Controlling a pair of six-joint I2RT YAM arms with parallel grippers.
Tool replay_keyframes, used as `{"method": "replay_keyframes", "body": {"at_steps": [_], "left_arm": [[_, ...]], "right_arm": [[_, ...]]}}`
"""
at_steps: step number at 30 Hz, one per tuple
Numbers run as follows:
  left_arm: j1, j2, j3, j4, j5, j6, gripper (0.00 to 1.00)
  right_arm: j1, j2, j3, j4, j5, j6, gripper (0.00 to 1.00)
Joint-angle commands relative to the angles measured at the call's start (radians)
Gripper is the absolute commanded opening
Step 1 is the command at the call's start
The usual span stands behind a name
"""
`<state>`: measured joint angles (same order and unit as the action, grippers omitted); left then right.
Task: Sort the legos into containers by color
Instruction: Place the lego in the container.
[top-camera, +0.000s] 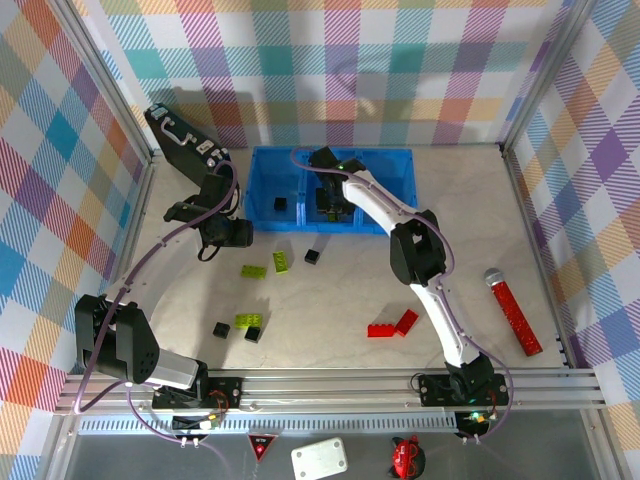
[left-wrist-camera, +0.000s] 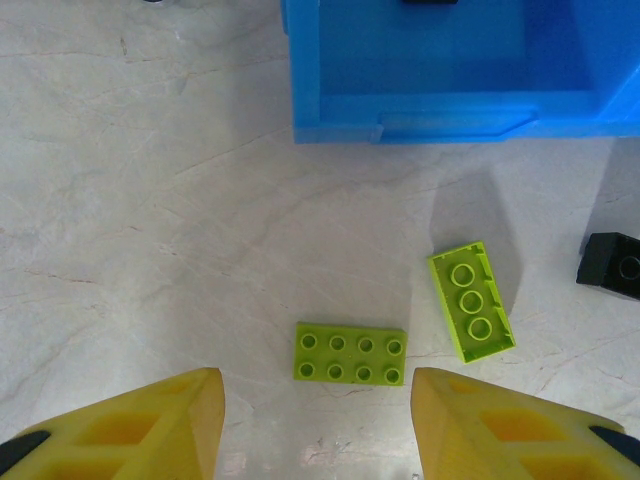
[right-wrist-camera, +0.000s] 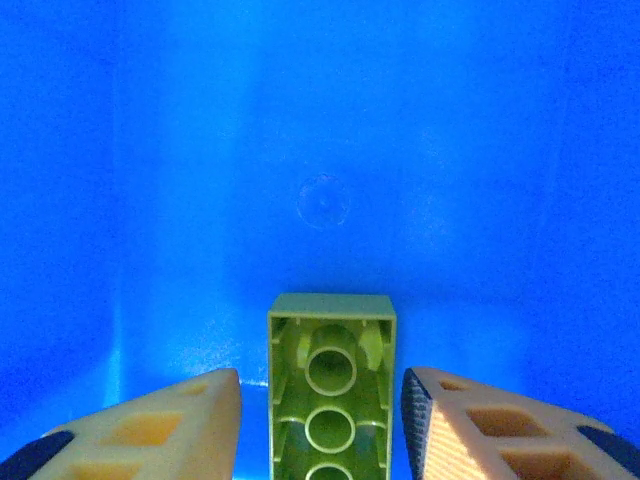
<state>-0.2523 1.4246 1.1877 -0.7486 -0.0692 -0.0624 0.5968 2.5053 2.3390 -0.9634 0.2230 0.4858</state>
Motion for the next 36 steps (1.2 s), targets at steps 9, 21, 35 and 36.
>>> {"method": "replay_keyframes", "body": {"at_steps": [9, 21, 35, 36], "left_arm": [[0.011, 0.011, 0.002, -0.013, 0.030, -0.008, 0.52], [-0.003, 0.071, 0.011, -0.044, 0.023, -0.016, 0.52], [-0.002, 0.094, 0.034, -0.046, 0.003, -0.005, 0.53], [-0.002, 0.090, 0.032, -0.043, -0.001, -0.005, 0.53]], "right_arm": [[0.011, -0.220, -0.052, -0.084, -0.066, -0.044, 0.48], [0.014, -0.457, -0.383, -0.041, -0.125, -0.051, 0.48], [0.095, -0.784, -0.936, 0.015, -0.129, 0.041, 0.48], [0.107, -0.805, -0.966, 0.013, -0.129, 0.057, 0.48]]}}
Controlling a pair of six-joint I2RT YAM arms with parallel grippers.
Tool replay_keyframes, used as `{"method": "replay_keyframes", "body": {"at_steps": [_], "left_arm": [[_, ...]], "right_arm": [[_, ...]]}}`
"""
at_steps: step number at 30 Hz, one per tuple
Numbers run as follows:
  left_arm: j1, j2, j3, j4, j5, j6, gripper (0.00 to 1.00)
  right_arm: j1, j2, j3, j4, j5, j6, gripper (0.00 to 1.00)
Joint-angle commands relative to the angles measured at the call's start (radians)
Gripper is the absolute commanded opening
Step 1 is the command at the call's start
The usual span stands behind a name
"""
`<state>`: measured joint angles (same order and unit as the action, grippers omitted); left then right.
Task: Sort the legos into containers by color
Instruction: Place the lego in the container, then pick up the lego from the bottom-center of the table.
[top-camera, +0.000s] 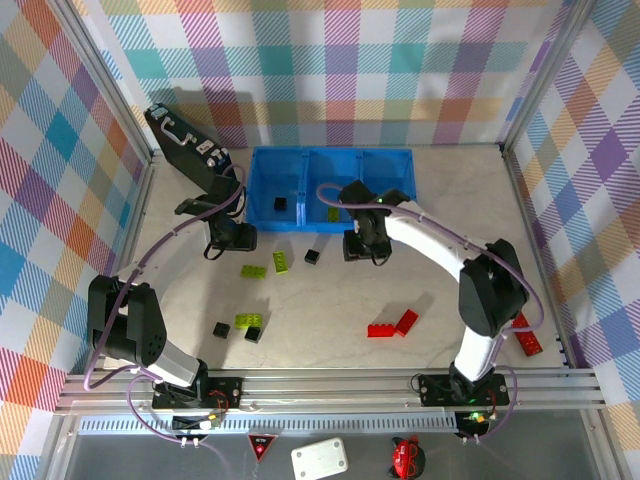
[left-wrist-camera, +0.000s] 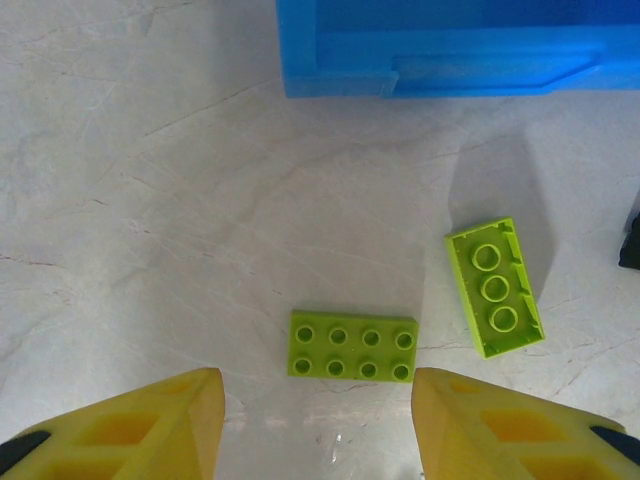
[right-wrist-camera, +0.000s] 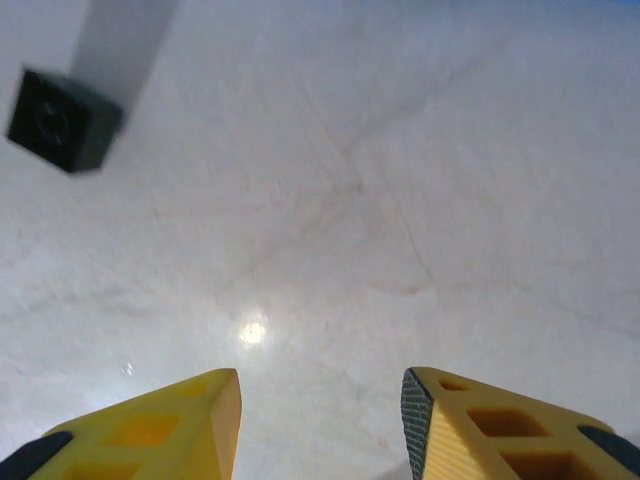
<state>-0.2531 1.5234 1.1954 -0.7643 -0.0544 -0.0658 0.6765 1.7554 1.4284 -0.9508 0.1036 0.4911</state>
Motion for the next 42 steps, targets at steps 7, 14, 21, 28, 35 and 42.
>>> {"method": "replay_keyframes", "body": {"at_steps": [7, 14, 21, 28, 35, 42], "left_arm": [[-0.002, -0.024, 0.023, -0.027, -0.030, 0.000, 0.53], [-0.002, -0.053, 0.013, -0.017, -0.040, 0.001, 0.53], [-0.002, -0.048, 0.015, -0.019, -0.032, 0.002, 0.53], [-0.002, -0.045, 0.015, -0.020, -0.036, 0.000, 0.53], [-0.002, -0.046, 0.013, -0.020, -0.041, 0.001, 0.53], [-0.002, -0.045, 0.013, -0.020, -0.040, 0.003, 0.53]], "right_arm": [[0.106, -0.182, -0.243, 0.006, -0.023, 0.202, 0.51], [0.186, -0.278, -0.357, -0.032, -0.013, 0.338, 0.53], [0.220, -0.351, -0.465, -0.062, -0.009, 0.424, 0.60], [0.235, -0.394, -0.526, -0.071, -0.016, 0.462, 0.71], [0.238, -0.364, -0.538, -0.036, -0.031, 0.453, 0.75], [0.244, -0.316, -0.530, 0.000, -0.034, 0.451, 0.76]]}}
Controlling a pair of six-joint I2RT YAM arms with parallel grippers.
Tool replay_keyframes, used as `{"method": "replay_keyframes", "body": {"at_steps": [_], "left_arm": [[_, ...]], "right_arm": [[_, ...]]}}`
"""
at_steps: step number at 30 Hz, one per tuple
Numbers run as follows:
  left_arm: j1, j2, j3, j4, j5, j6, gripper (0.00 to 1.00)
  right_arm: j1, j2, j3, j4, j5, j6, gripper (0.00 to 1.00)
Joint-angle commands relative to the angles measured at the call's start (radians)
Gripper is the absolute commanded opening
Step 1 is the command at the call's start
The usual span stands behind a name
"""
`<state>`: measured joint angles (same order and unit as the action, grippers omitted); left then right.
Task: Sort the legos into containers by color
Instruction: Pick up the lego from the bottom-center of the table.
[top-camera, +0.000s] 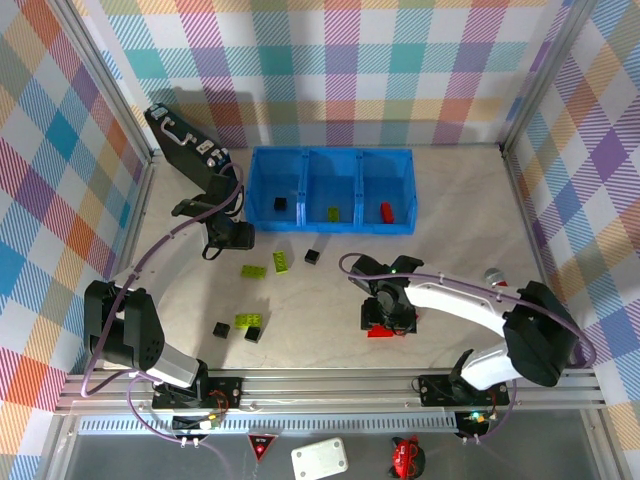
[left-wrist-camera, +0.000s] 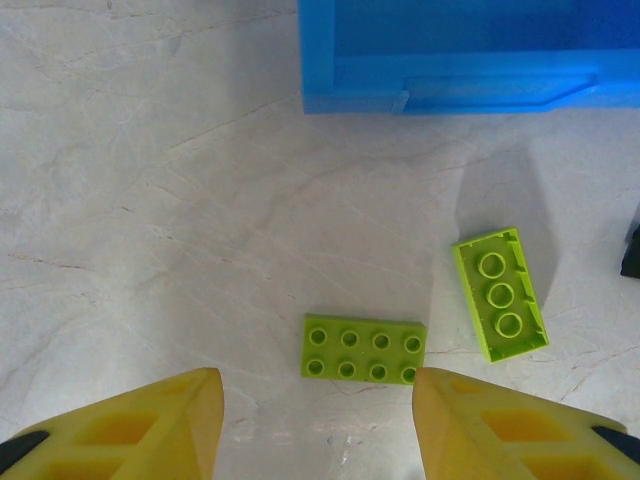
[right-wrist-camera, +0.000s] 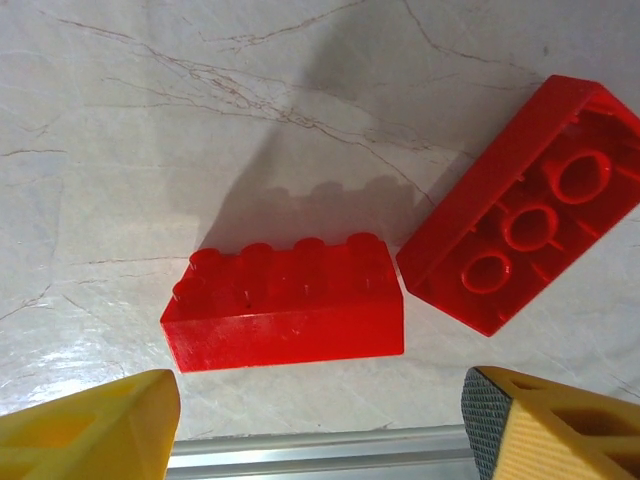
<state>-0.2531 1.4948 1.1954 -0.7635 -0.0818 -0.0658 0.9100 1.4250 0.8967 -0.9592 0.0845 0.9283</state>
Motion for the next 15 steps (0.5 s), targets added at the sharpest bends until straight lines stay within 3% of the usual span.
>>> {"method": "replay_keyframes", "body": {"at_steps": [1, 15], "left_arm": [[-0.002, -0.016, 0.013, -0.020, -0.012, 0.003, 0.53], [-0.002, -0.013, 0.013, -0.020, -0.013, 0.004, 0.53]], "right_arm": [[0.012, 0.019, 0.000, 0.014, -0.015, 0.015, 0.76], [0.020, 0.092, -0.007, 0.047, -0.018, -0.008, 0.77]]}}
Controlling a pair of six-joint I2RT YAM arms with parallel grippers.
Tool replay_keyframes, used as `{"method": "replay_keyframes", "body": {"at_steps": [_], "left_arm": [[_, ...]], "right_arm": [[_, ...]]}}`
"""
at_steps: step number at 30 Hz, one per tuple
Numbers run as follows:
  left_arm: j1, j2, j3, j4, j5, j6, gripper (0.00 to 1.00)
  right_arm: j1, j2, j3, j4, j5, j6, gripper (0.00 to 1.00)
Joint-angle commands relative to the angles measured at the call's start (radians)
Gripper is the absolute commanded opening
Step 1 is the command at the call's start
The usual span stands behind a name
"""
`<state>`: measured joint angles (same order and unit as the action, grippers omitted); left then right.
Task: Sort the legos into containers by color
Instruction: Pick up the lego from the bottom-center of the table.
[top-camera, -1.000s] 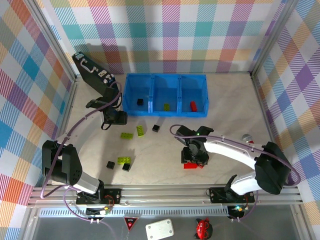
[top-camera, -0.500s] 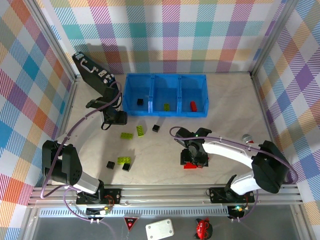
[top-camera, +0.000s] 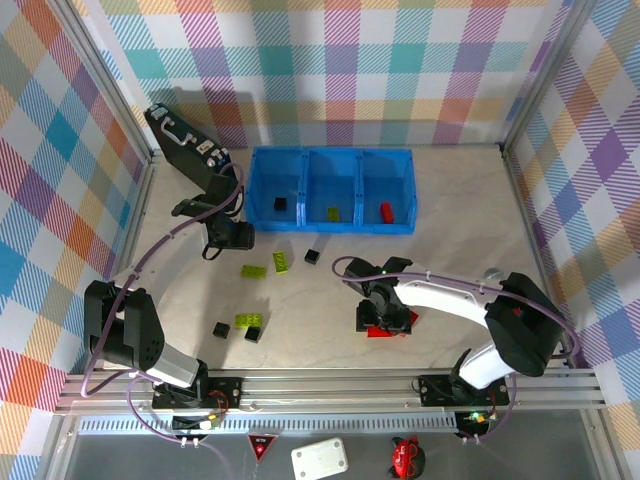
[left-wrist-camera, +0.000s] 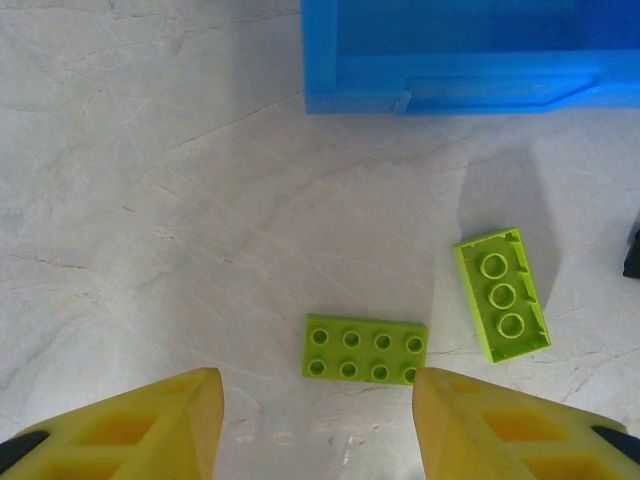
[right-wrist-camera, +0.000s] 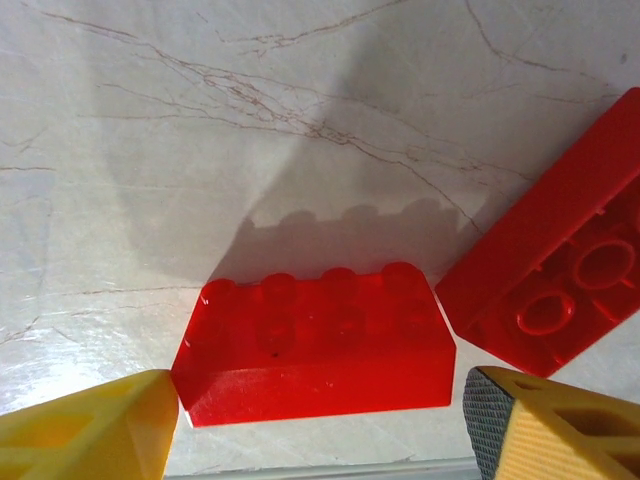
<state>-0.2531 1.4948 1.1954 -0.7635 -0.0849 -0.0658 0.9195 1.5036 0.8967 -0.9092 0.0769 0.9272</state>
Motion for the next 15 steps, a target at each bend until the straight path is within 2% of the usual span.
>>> {"method": "replay_keyframes", "body": {"at_steps": [1, 15], "left_arm": [[-0.002, -0.013, 0.013, -0.021, -0.007, 0.003, 0.53], [-0.002, -0.005, 0.014, -0.024, -0.003, 0.003, 0.53]], "right_arm": [[0.012, 0.018, -0.004, 0.002, -0.011, -0.009, 0.77], [0.019, 0.057, 0.000, 0.032, -0.003, -0.007, 0.70]]}}
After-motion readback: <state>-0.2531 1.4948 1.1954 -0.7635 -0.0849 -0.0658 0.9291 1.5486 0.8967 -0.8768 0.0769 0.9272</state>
